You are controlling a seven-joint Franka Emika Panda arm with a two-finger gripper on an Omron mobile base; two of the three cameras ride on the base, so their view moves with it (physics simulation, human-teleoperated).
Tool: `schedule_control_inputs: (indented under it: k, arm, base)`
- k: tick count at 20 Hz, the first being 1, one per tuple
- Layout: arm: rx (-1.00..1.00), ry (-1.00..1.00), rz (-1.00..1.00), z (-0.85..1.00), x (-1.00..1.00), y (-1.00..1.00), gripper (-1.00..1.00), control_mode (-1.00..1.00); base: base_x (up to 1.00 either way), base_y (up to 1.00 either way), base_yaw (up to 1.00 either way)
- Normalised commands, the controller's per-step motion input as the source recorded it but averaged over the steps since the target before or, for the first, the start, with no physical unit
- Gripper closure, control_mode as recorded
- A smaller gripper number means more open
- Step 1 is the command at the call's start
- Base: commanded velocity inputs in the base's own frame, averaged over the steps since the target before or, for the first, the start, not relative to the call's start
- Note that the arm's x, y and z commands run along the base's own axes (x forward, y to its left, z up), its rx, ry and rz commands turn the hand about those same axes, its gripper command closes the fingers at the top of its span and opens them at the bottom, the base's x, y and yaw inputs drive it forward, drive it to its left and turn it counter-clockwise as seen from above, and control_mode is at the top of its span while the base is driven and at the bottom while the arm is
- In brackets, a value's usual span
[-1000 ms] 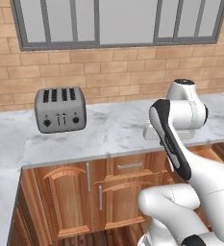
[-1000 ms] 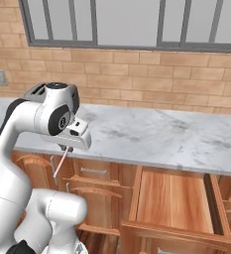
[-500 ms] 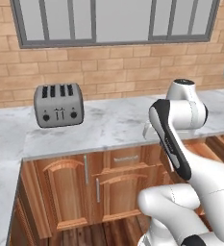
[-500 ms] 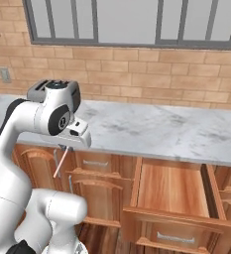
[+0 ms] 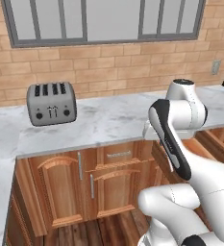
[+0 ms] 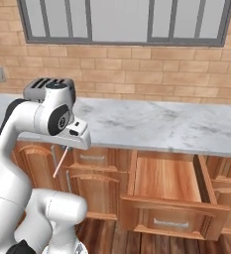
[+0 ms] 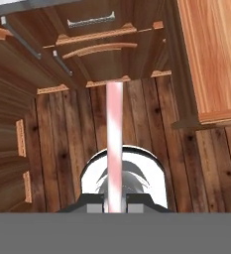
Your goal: Take a straw from the drawer in front and place it inside the glass cup on the dining counter.
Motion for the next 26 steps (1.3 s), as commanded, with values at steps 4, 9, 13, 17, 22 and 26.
schedule_control_inputs:
  k: [4,9,13,17,22,26]
  arm:
    - [0.0,0.0,0.0,0.0,0.0,0.0,1.0,1.0]
    - [0.0,0.0,0.0,0.0,0.0,0.0,1.0,1.0]
    - [0.0,0.0,0.0,0.0,0.0,0.0,1.0,1.0]
    - [0.0,0.0,0.0,0.0,0.0,0.0,1.0,1.0]
    - [0.0,0.0,0.0,0.0,0.0,0.0,1.0,1.0]
    - [0.0,0.0,0.0,0.0,0.0,0.0,1.0,1.0]
  base:
    - [-0.29,-0.36,-0.19]
    - [-0.15,-0.45,-0.21]
    - [-0.04,-0.59,-0.23]
    - [0.0,-0.62,-0.26]
    - [0.0,-0.63,-0.26]
    - [0.0,-0.69,-0.28]
